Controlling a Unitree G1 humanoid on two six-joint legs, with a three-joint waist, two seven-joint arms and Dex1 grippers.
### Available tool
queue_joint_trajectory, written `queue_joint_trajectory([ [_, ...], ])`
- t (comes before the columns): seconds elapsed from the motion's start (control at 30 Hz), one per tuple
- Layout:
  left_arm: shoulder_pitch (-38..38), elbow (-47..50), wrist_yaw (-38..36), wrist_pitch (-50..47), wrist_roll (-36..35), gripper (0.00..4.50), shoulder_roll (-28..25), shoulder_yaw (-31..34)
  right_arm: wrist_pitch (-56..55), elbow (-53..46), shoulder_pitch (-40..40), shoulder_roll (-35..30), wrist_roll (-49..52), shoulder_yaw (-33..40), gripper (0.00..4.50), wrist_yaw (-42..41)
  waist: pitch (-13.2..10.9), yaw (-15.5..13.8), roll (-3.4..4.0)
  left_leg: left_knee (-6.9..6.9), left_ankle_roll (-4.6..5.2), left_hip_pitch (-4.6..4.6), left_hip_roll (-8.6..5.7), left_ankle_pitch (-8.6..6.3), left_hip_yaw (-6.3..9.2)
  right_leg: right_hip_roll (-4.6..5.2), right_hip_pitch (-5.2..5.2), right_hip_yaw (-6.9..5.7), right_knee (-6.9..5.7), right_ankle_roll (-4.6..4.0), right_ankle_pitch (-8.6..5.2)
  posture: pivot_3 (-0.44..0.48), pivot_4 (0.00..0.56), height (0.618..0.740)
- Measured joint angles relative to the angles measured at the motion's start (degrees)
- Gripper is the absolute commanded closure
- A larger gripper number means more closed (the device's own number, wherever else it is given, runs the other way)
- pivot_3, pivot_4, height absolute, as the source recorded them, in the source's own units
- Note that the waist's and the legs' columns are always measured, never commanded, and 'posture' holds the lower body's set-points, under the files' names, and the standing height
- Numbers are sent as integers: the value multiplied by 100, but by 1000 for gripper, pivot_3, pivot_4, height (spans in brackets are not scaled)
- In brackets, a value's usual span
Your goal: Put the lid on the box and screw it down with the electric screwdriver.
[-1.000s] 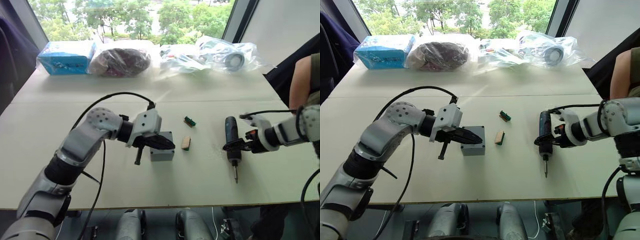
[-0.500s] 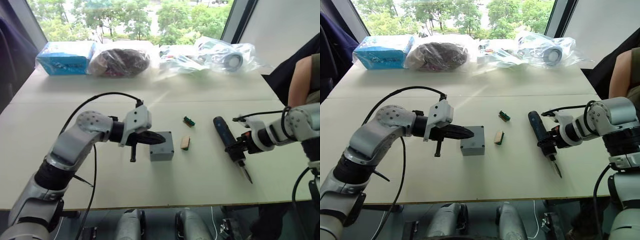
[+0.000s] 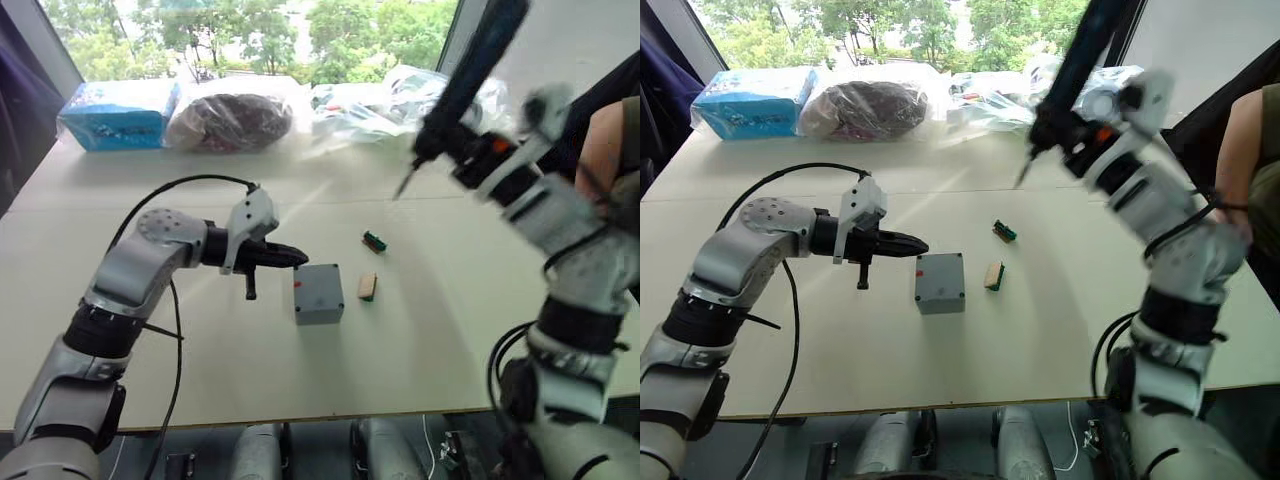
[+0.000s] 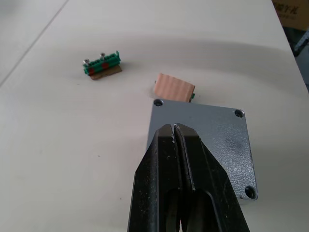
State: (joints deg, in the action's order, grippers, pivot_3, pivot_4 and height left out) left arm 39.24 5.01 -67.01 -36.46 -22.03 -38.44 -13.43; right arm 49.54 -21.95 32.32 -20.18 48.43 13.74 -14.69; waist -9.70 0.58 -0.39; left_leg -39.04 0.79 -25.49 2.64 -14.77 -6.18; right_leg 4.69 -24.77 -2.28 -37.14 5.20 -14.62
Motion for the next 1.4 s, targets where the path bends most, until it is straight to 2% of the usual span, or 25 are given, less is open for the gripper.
queue_joint_trajectory([
  [0.1,26,-196,36,71,122,4500,91,-74,-451,-616,-561,219,-346,-566,2794,-98,0,-16,0,-11,16,5,0,-9,8,1,13,0,5,1,9,0,150,740],
  [0.2,150,-390,145,97,265,4500,265,-130,-797,-926,-765,373,-603,-906,2794,-118,1,-14,-2,-12,15,10,-4,-8,14,0,18,0,2,-1,11,0,150,740],
  [0.47,137,-390,-4,337,566,4500,298,-457,-1456,-847,-1049,525,-1420,-1539,2794,-194,1,5,-2,-10,7,12,-7,-3,16,-11,15,0,-5,-1,10,0,150,740],
  [0.73,78,-387,-2,605,848,4500,295,-596,-1828,-513,-1195,552,-2010,-1696,2794,-258,2,-2,-3,-10,9,13,-7,-5,17,-10,16,0,-5,-2,10,0,150,740],
  [1.4,-13,-388,47,729,892,4500,371,-546,-2020,-467,-1284,794,-2289,-1804,2794,-369,3,-4,-5,-11,10,16,-7,-5,17,-9,19,0,-6,-1,10,0,150,740],
])
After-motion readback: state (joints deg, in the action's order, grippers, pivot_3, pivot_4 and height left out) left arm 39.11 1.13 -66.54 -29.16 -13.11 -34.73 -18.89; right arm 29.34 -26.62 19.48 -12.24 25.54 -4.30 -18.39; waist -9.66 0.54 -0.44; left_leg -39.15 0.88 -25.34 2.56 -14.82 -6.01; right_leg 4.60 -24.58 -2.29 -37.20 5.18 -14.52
